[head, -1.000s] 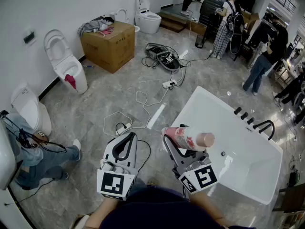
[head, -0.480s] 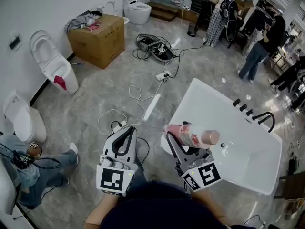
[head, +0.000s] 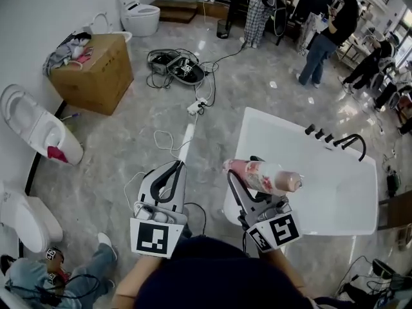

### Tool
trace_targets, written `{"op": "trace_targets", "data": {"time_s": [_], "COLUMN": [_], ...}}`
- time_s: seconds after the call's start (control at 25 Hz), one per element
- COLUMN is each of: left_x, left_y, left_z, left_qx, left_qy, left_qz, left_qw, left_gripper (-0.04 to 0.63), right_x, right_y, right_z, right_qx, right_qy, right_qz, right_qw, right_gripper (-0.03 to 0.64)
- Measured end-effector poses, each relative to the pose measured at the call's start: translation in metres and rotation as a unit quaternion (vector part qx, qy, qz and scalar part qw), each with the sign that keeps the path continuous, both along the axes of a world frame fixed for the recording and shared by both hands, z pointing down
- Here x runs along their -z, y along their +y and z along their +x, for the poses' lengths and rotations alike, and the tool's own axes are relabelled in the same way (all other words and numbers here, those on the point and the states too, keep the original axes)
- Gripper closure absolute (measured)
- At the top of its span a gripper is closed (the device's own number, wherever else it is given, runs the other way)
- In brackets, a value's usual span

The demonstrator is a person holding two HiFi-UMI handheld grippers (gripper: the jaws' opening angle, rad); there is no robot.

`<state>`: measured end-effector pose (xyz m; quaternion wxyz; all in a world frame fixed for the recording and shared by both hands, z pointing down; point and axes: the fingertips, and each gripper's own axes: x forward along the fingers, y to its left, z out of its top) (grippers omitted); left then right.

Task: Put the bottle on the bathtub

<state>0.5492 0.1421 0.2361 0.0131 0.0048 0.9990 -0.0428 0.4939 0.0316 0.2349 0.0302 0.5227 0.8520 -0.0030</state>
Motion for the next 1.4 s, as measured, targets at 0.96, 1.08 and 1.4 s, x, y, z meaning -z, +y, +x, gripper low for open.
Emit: {"op": "trace_targets", "data": {"time_s": [0.96,1.08,1.4], "left_x": [-0.033,-0.031,-0.017], "left_y": [0.116,0.124,0.132], "left_z": [-0.171,-0.226,-0.384], "left_qx": [-0.085,-0.088,-0.086], "left_qy": [0.034,0.026,0.019], "left_qz": [0.047,0.043,0.027], "left_qw": [0.9947,0.9948,0.9957], "left_gripper": [0.566,0.566,0.566], "right_x": [-0.031,-0.031,-0.027], "right_y": [0.097,0.104,0.106], "right_z": [-0.162,-0.216,-0.383], "right_qx": [-0.113,-0.117,-0.119], "right_qy": [0.022,0.01,-0.01], "right_qz": [0.026,0.024,0.022], "right_qw": [0.993,0.993,0.993], "right_gripper": [0.365,0.365,0.365]}}
